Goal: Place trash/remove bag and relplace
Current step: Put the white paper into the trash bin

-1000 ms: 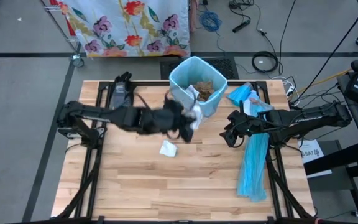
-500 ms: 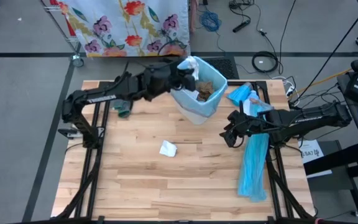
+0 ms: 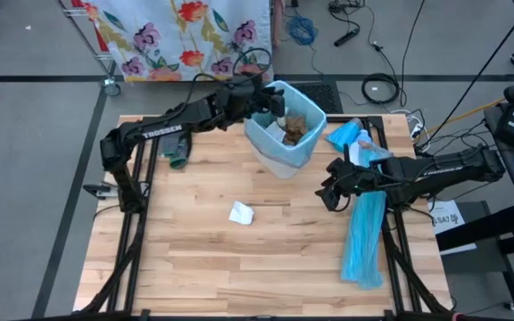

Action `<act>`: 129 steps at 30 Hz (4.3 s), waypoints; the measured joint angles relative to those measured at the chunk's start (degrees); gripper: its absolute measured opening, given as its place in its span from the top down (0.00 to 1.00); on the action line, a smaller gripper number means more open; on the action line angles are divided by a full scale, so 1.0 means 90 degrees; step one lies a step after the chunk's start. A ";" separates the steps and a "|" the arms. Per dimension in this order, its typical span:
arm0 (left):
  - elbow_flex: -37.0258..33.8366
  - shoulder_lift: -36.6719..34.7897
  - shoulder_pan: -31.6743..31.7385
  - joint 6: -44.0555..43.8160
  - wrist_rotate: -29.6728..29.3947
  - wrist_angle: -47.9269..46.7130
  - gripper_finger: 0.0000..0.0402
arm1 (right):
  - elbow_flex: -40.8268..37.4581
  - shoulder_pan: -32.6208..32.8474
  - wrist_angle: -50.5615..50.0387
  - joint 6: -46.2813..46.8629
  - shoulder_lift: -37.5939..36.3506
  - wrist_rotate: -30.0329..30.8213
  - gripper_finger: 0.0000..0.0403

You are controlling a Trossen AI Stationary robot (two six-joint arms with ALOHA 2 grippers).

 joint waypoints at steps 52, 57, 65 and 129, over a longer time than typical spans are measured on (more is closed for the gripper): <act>-0.1627 0.0427 -0.3070 -0.4230 0.1356 -0.3874 0.57 | -0.0002 0.0001 0.0002 0.0000 0.0001 0.0000 0.50; -0.1627 0.0967 -0.3244 -0.4671 0.1498 -0.3823 0.57 | -0.0002 0.0000 0.0001 0.0000 0.0002 -0.0002 0.50; -0.1612 0.1648 -0.3290 -0.4975 0.1383 -0.3741 0.57 | -0.0002 0.0002 0.0000 0.0000 0.0000 0.0000 0.50; -0.0102 -0.1187 -0.0726 -0.0165 0.0620 -0.1175 1.00 | 0.0000 0.0002 0.0001 0.0000 0.0002 0.0000 0.50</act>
